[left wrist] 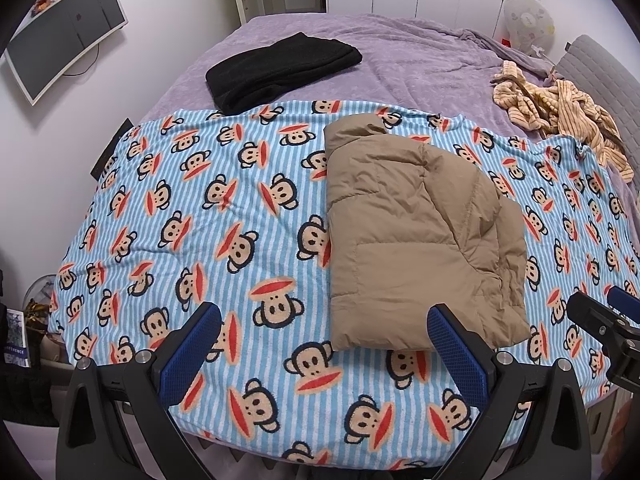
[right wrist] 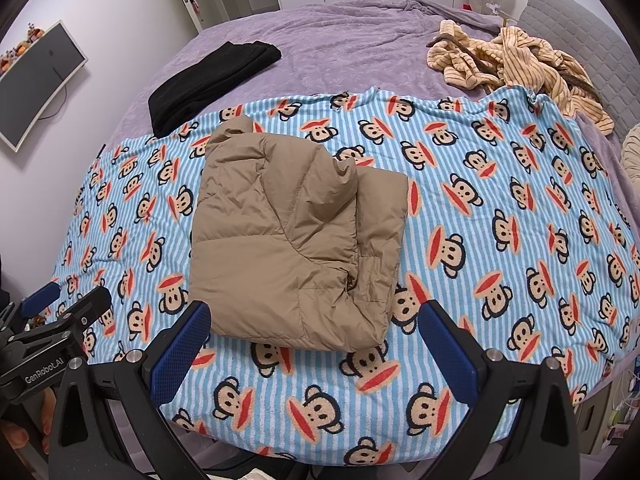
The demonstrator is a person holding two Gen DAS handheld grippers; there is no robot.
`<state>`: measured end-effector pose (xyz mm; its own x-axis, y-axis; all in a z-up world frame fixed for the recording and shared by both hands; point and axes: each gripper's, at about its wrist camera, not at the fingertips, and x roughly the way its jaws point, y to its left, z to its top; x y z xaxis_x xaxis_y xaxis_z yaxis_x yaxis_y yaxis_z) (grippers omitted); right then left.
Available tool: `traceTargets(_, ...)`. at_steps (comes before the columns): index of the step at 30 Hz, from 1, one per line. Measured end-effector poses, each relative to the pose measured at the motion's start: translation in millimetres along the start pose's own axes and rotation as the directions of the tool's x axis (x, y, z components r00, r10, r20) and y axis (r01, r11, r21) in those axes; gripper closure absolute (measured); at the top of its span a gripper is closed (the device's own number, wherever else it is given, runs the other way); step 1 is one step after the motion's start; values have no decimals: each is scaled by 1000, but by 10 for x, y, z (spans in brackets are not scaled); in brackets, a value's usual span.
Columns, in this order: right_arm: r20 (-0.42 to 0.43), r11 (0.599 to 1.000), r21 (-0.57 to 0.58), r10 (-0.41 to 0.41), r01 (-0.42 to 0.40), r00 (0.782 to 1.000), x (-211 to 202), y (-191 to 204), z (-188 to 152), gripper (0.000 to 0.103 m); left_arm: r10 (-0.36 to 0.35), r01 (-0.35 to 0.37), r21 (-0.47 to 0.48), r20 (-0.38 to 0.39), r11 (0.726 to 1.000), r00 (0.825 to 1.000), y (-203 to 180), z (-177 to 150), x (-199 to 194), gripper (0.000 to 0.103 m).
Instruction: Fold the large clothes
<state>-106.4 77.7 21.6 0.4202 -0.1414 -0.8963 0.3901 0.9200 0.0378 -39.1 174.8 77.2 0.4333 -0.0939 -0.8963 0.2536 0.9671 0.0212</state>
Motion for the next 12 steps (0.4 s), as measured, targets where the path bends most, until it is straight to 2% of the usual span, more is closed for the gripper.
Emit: traceTargets(12,-7,1000,11,-1,1,1000,-13,34,-23,0,-13,13,6,6,1000,1000,-46,42,-11,0)
